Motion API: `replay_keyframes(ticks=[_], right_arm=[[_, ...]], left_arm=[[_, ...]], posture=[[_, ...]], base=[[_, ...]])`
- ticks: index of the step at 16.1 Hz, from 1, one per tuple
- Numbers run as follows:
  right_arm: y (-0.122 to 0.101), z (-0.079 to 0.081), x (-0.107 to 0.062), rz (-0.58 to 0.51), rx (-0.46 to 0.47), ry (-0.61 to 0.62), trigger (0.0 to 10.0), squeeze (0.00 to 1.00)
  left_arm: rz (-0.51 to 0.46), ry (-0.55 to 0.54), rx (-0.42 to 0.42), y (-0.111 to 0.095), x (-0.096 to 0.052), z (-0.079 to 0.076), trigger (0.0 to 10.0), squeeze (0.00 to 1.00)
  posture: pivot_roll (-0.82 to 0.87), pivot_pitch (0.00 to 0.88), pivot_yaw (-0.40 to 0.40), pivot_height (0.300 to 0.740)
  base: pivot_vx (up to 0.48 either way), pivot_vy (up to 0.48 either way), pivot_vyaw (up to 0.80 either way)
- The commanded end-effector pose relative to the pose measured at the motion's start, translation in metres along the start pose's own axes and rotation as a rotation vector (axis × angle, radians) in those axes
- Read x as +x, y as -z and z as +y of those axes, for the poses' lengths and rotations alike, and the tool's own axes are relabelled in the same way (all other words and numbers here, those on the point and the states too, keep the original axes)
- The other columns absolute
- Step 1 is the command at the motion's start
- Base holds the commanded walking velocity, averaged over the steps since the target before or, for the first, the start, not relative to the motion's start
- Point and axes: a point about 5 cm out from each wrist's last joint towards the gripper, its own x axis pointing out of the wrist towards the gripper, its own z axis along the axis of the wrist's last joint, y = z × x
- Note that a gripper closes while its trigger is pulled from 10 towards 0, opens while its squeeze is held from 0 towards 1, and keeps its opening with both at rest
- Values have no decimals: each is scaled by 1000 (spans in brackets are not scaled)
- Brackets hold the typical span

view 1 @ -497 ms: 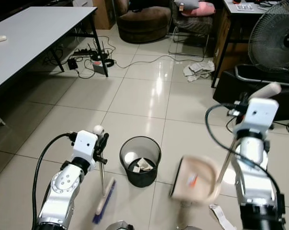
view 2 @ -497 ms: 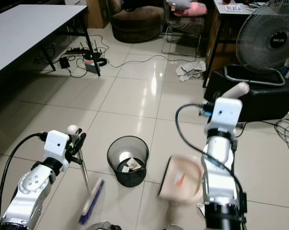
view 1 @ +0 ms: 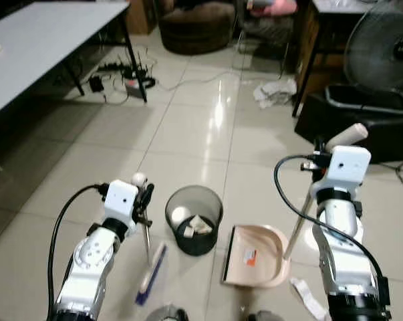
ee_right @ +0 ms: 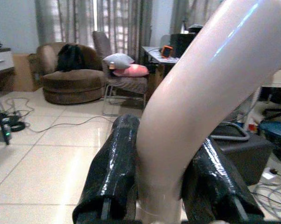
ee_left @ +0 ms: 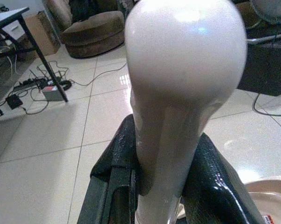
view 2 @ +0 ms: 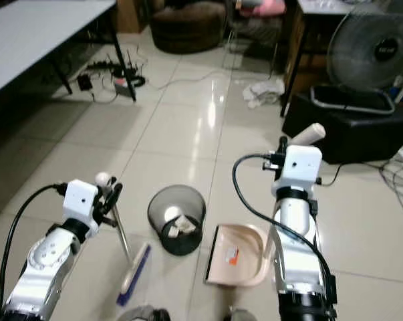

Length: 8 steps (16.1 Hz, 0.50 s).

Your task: Sweep floor

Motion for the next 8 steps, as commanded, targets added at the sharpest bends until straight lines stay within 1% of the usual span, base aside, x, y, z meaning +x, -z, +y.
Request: replay_keyframes(ticks=[1, 5, 6, 8], right_arm=[[-9, 4, 2, -33, 29, -19, 10000, 0], [-7, 3, 3, -13, 34, -31, 10000, 0], [-6, 4, 1, -7, 47, -47, 10000, 0], [-3, 6, -2, 13, 38, -57, 10000, 0]], left_arm=[[-29, -4, 14, -6, 0, 3, 10000, 0], [-28, 9, 26, -8, 3, 5, 10000, 0], [-30, 4, 30, -9, 5, 7, 10000, 0], [-33, 4, 31, -10, 6, 7, 10000, 0]], posture=[[-9, 0, 87, 740], [-7, 6, 97, 740], [-7, 7, 100, 740], [-8, 9, 103, 740]], base=[[-262, 0, 0], [-270, 0, 0], [-270, 0, 0], [-272, 0, 0]])
